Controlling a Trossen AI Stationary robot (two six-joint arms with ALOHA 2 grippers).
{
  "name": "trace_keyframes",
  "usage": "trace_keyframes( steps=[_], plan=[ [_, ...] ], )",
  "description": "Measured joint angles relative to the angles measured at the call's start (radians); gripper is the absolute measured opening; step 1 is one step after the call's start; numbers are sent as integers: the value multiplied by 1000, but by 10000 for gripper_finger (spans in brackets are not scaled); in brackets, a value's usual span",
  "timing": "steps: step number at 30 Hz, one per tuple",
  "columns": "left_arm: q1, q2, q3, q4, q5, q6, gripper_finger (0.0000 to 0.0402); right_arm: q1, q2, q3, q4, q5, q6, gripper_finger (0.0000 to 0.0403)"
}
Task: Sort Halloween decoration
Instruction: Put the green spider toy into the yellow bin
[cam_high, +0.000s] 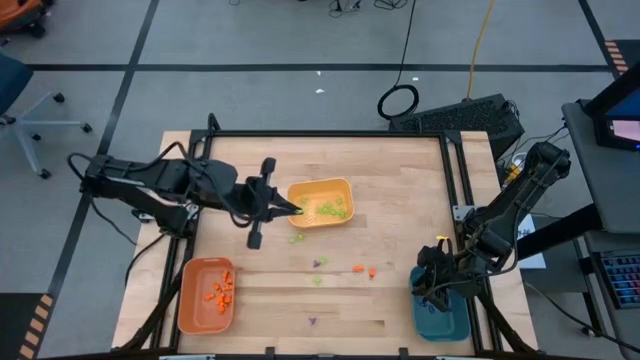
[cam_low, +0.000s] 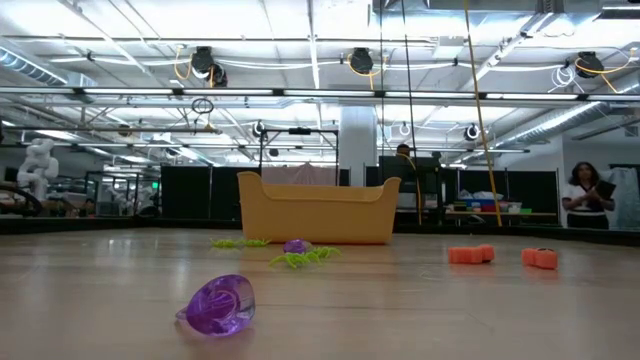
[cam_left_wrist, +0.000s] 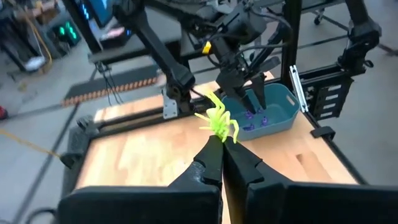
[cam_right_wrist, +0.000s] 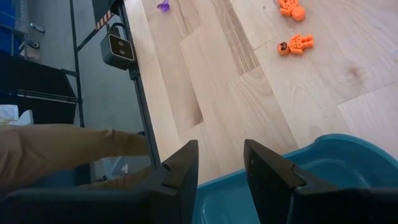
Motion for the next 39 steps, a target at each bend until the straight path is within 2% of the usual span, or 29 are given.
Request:
trace_keyframes(
  steps=[8, 14, 23, 31, 39],
  plan=[
    [-2, 59, 0, -51, 1, -110, 0, 0, 0, 0, 1, 0, 6, 118],
    [24, 124, 0, -71, -1, -137, 0, 0, 0, 0, 4, 0, 112, 118],
    [160, 260, 0, -169, 0, -248, 0, 0, 0, 0, 83, 0, 185, 118],
    [267, 413, 0, -192, 16, -351, 0, 0, 0, 0, 94, 0, 265, 118],
    [335, 530, 0, -255, 126, -502, 0, 0, 0, 0, 99, 6, 288, 118]
  ],
)
